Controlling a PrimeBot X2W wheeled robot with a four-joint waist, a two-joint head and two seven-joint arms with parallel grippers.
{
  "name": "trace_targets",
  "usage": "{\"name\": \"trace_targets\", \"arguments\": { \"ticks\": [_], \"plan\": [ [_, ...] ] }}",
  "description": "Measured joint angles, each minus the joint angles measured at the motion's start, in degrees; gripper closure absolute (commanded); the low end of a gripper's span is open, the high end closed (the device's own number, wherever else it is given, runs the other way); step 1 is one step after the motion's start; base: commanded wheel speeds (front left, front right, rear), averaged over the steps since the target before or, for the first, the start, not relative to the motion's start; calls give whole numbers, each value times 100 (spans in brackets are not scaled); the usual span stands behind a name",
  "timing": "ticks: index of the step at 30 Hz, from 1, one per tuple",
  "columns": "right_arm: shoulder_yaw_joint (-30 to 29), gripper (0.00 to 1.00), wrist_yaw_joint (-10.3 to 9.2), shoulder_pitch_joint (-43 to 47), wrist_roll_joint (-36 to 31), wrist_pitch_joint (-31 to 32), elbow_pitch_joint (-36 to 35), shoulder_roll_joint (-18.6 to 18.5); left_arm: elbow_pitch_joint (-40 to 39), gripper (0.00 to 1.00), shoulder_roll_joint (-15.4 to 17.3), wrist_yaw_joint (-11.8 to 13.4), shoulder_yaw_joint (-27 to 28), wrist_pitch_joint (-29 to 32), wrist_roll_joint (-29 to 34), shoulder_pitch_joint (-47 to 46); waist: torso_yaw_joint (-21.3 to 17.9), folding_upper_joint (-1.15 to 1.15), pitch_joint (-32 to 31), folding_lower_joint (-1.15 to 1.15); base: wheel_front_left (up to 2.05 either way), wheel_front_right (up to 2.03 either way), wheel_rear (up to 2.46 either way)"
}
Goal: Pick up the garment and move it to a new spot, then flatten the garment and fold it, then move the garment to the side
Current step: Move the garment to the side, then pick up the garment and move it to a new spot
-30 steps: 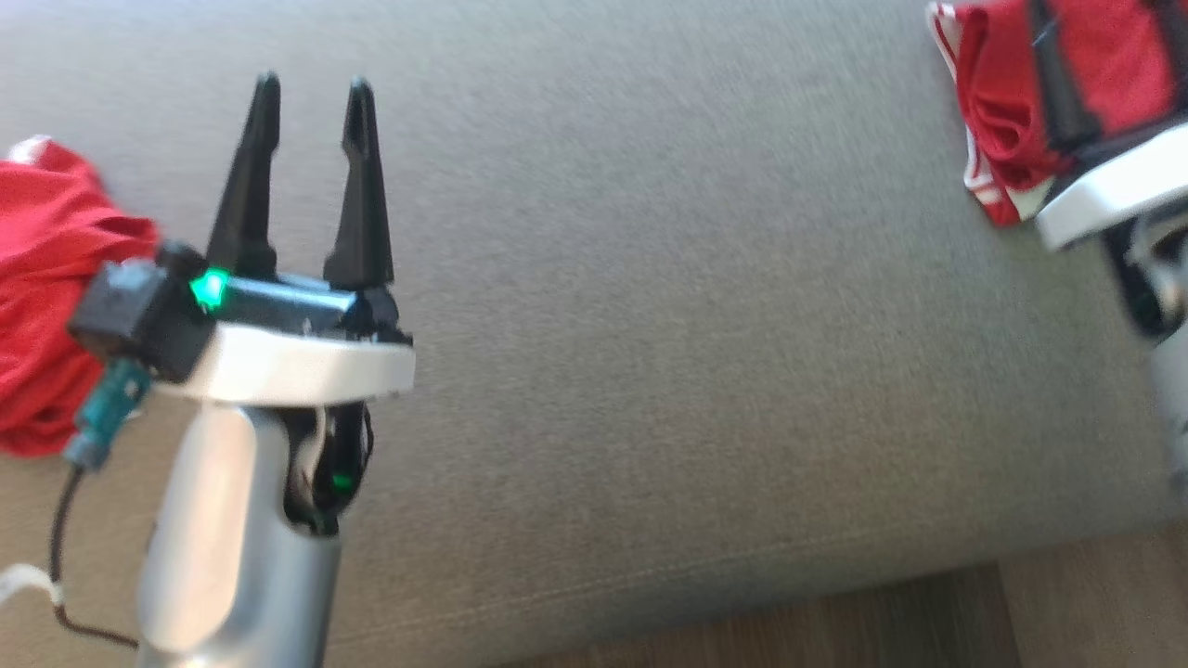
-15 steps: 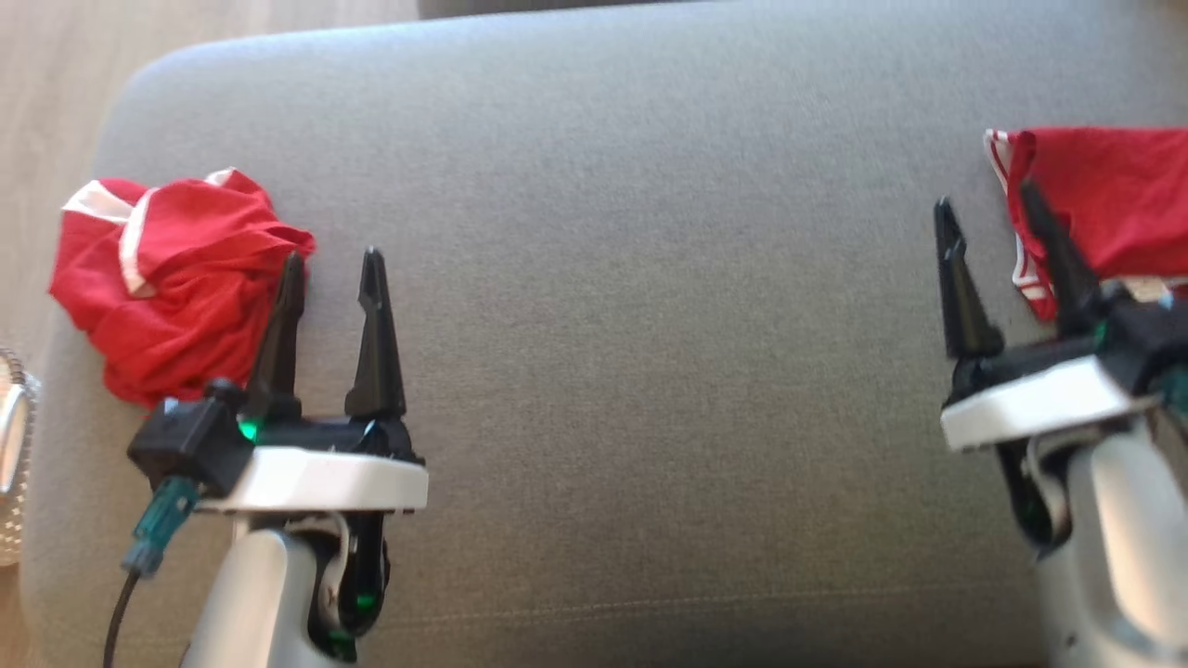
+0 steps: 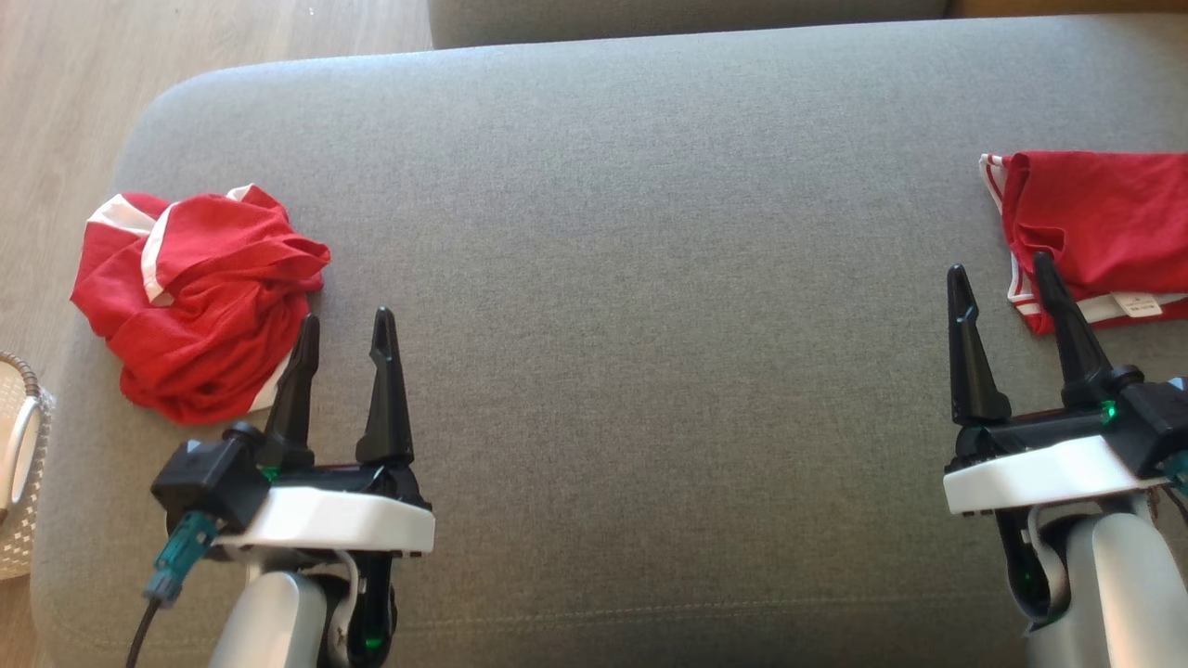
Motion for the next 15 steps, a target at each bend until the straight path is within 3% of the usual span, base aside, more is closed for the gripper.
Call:
{"name": "trace_targets", "arguments": {
  "ticks": [15],
  "plan": [
    [0, 0, 0, 81, 79, 0, -25, 3, 24, 0, 0, 0, -111, 0, 0, -2, 28, 0, -55, 0, 0, 0, 0]
  ]
}}
